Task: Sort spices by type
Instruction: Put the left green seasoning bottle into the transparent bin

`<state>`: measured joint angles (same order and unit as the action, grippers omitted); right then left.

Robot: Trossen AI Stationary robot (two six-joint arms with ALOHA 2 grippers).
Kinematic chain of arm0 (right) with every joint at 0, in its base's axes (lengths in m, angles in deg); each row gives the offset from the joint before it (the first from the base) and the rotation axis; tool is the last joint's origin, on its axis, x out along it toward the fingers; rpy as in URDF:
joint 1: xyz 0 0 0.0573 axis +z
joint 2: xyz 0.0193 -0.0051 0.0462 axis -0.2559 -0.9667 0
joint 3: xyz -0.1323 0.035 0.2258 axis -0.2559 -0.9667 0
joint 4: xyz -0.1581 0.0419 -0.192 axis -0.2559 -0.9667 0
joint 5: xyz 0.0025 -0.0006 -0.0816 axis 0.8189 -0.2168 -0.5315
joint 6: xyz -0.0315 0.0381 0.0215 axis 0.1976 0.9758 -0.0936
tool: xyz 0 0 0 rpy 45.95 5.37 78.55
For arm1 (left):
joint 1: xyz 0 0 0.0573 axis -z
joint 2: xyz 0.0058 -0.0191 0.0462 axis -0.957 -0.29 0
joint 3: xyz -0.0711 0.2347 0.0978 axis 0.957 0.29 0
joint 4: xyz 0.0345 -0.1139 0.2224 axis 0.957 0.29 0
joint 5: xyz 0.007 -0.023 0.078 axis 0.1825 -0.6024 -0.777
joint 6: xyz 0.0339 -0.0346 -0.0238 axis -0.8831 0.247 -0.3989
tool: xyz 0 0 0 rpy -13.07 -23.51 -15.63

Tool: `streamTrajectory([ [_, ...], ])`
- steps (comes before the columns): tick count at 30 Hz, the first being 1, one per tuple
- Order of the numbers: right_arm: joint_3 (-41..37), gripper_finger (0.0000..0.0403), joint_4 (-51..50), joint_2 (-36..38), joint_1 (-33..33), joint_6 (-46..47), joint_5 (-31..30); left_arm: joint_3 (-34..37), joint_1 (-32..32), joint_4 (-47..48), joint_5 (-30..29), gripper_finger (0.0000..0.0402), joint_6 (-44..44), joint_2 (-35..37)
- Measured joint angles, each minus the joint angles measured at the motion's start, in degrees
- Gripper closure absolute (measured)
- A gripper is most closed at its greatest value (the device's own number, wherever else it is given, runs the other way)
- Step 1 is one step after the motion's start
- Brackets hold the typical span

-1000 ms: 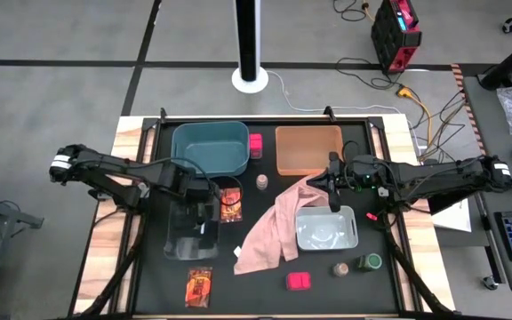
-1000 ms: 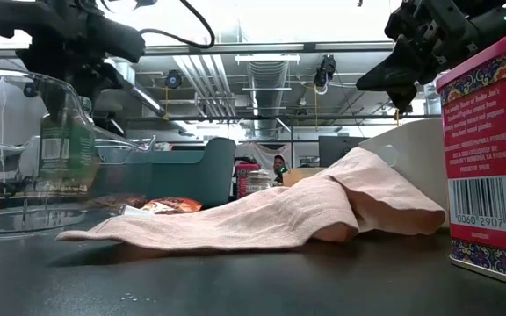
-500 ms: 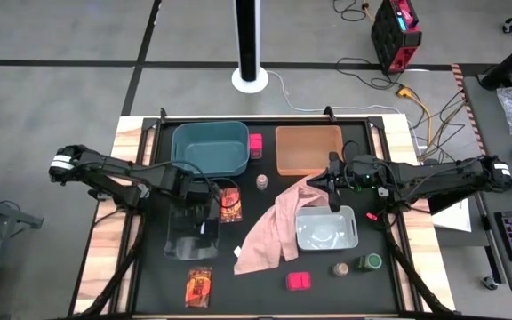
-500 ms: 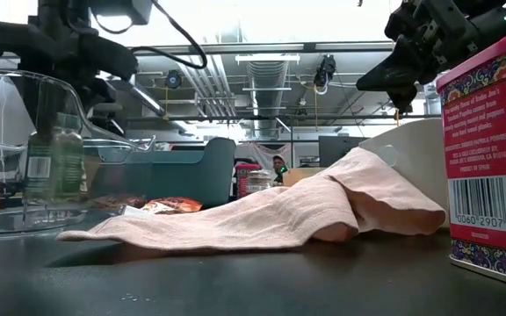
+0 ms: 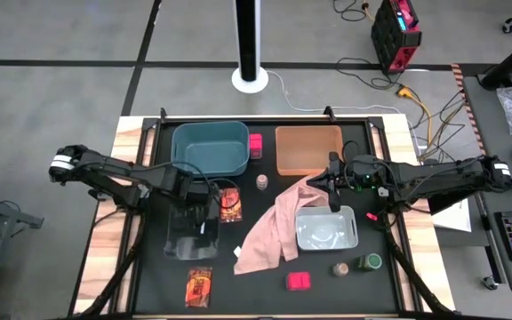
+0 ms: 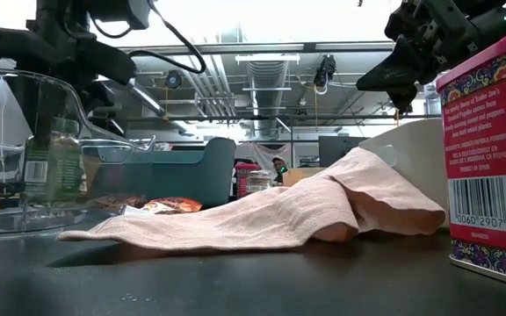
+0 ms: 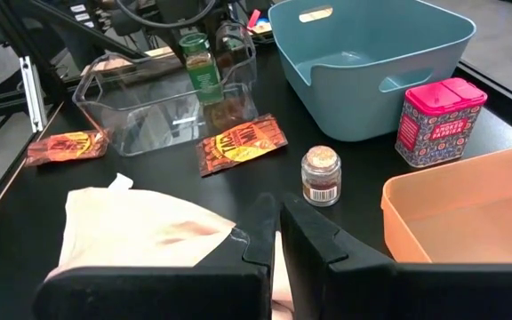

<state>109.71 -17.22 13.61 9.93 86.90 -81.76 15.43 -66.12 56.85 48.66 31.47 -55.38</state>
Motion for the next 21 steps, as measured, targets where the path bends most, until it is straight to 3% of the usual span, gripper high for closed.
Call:
streamTrajectory([
  [21,0.0,0.039,0.0,0.0,0.0,0.3,0.0,-0.6,0.0,0.2,-0.2,0.0185,0.0,0.0],
])
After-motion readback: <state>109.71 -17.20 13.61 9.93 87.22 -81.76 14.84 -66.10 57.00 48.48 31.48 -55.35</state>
